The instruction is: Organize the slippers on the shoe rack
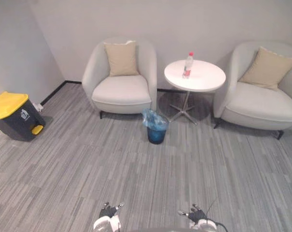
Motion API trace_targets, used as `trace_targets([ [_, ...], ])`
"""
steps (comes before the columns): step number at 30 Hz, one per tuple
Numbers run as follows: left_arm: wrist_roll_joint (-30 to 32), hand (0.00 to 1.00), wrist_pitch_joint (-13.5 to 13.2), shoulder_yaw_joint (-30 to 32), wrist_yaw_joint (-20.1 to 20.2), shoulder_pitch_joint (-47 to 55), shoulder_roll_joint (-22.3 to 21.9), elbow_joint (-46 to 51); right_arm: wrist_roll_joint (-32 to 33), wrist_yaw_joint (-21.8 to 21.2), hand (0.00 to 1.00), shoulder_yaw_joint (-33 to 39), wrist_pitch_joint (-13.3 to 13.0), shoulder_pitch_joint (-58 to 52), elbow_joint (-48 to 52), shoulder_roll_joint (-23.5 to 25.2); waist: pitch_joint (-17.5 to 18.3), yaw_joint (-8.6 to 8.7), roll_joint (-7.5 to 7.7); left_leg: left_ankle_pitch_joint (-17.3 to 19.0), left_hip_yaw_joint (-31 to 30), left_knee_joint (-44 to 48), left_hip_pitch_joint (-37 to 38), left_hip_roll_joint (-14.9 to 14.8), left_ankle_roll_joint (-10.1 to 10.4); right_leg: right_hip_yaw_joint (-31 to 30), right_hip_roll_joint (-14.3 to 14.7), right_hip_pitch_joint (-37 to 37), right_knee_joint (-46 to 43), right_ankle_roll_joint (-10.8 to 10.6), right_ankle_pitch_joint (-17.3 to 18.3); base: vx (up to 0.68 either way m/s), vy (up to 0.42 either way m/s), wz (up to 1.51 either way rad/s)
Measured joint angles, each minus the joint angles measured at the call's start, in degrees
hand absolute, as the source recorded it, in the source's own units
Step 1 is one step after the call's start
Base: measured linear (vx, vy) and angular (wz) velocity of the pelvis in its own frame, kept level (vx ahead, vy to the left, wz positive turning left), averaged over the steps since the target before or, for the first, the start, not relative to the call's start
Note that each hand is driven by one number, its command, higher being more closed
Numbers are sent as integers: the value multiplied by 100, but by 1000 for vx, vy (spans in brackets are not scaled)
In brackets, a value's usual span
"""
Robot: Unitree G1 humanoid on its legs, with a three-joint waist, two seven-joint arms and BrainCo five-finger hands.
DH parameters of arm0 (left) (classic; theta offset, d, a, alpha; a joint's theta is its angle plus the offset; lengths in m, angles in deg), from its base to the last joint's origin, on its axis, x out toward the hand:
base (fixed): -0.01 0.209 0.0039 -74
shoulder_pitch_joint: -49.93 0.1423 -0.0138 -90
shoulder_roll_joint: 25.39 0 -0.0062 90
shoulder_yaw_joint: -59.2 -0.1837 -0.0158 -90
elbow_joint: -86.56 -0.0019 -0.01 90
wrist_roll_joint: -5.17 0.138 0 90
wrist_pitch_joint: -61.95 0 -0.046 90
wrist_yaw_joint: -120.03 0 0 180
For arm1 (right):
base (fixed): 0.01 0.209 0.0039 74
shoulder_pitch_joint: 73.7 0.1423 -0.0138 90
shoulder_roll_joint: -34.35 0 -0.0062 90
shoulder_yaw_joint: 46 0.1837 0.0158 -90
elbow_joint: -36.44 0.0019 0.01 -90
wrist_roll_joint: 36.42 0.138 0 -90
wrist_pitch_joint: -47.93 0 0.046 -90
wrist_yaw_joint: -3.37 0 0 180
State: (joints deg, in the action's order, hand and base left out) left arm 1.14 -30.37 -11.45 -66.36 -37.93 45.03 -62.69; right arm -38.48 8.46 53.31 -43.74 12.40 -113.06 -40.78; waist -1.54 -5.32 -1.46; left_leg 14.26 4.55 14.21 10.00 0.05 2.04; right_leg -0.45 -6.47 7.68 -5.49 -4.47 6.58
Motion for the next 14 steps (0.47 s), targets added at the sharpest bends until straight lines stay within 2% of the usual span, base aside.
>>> trace_targets([
  [5, 1, 0, 0, -2, 2, 71, 50, 1, 42, -8, 0, 171, 0, -25, -4, 12, 15, -1, 40, 0, -52, -1, 0, 96, 0, 35, -91, 38, 104, -70, -107, -47, -8, -3],
  [9, 11, 0, 14, -48, 12, 88, 264, -72, 43, -11, 0, 163, -2, -82, -3, 5, 18, -4, 138, 0, -207, -13, -80, 161, -1, 208, -150, 45, 168, -64, -119, -117, -56, 5],
  [11, -31, 0, 3, -68, 159, 118, 304, -99, 39, -47, 0, 182, -3, -109, -3, 12, 6, -5, 162, 0, -227, -38, -105, 153, -1, 283, -146, 31, 184, -65, -119, -111, -71, 11],
  [14, 14, 0, -37, -210, 106, 188, 291, -97, 38, -16, 0, 161, -3, -160, -2, -11, -7, -4, 167, -63, -380, -254, -85, 139, -108, 415, -125, 14, 192, -83, -129, -93, -65, 17],
])
